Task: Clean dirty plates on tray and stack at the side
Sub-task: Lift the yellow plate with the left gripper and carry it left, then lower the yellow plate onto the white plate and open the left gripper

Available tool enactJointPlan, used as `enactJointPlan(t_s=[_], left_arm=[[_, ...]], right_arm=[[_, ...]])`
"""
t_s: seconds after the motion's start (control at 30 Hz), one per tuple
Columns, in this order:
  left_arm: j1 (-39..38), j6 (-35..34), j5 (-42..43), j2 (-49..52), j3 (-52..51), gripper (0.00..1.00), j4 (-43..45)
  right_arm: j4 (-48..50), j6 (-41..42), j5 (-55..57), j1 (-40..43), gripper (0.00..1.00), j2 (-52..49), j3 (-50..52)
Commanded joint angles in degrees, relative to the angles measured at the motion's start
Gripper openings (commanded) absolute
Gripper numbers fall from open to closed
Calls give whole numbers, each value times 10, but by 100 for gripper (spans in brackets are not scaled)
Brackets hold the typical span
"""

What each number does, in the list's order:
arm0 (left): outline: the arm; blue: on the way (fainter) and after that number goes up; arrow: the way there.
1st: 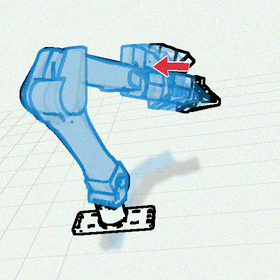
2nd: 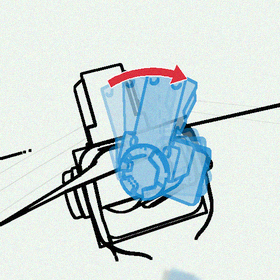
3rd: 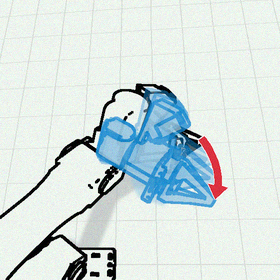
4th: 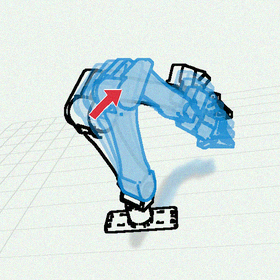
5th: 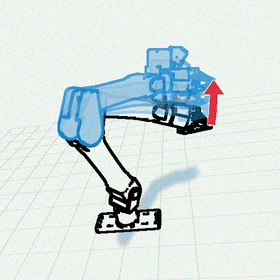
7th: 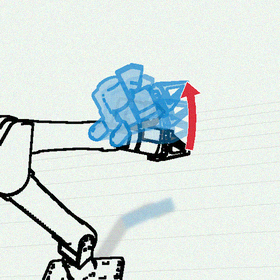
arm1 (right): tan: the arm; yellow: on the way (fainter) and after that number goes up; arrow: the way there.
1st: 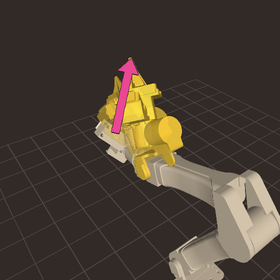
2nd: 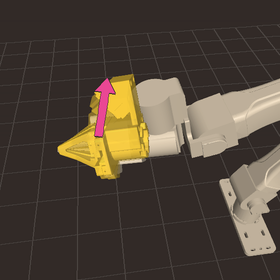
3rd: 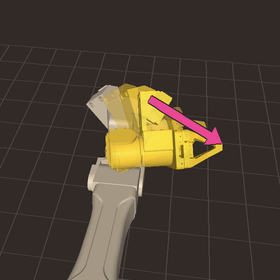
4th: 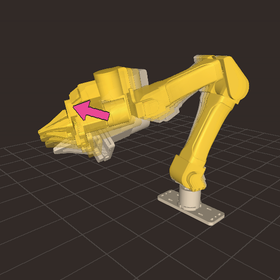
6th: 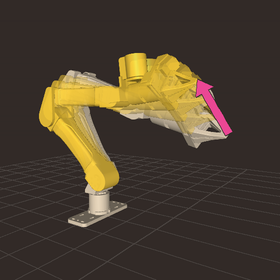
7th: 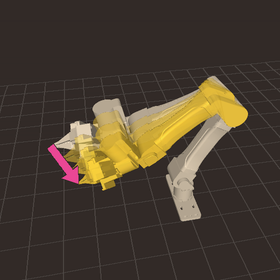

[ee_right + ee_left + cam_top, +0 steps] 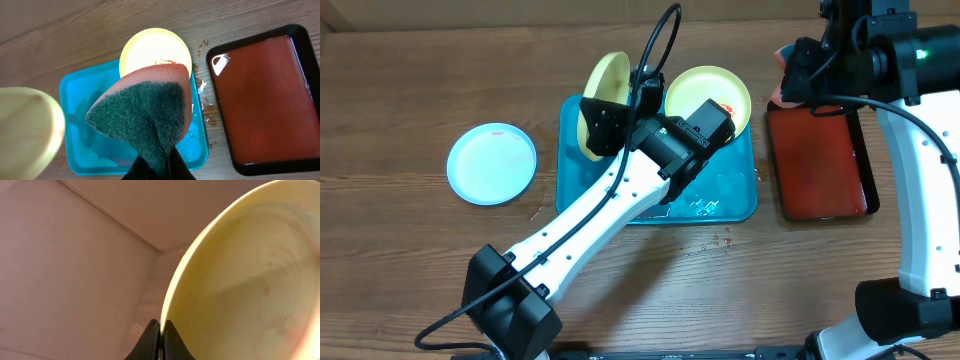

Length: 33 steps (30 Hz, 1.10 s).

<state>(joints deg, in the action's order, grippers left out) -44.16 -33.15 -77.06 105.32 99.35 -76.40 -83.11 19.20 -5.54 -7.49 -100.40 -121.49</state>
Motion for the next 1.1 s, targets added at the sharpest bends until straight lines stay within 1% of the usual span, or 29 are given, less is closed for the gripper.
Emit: enactJointPlan(t_s=[0.0,0.1,0.13,0.17,0.37,0.43,0.5,0.6,0.7,0.77,1.0,1.07], left_arm=[[11,-17,125,-17,-1,4,3],[38,12,265,-17,-2,4,9],[50,33,311,-17,-2,4,16],[70,68,376,-17,-2,4,27],[174,181,624,-17,-2,4,69],[216,198,692,-17,-2,4,75],[262,204,741,-17,-2,4,76],[337,212,787,-17,-2,4,69],[411,212,801,-17,-2,4,58],[472,212,800,-17,-2,4,50],[620,210,738,-16,-2,4,54],[648,209,734,-16,-4,4,54]], right_arm=[[2,-13,4,2,4,11,-5],[0,-13,4,2,4,11,-5],[0,-13,4,2,4,11,-5],[1,-13,4,2,4,11,-5],[0,-13,4,2,4,11,-5],[-1,-13,4,2,4,11,-5],[-2,-13,4,2,4,11,-5],[-2,-13,4,2,4,11,-5],[-2,-13,4,2,4,11,-5],[-2,-13,4,2,4,11,-5],[-2,-13,4,2,4,11,-5],[-2,-13,4,2,4,11,-5]])
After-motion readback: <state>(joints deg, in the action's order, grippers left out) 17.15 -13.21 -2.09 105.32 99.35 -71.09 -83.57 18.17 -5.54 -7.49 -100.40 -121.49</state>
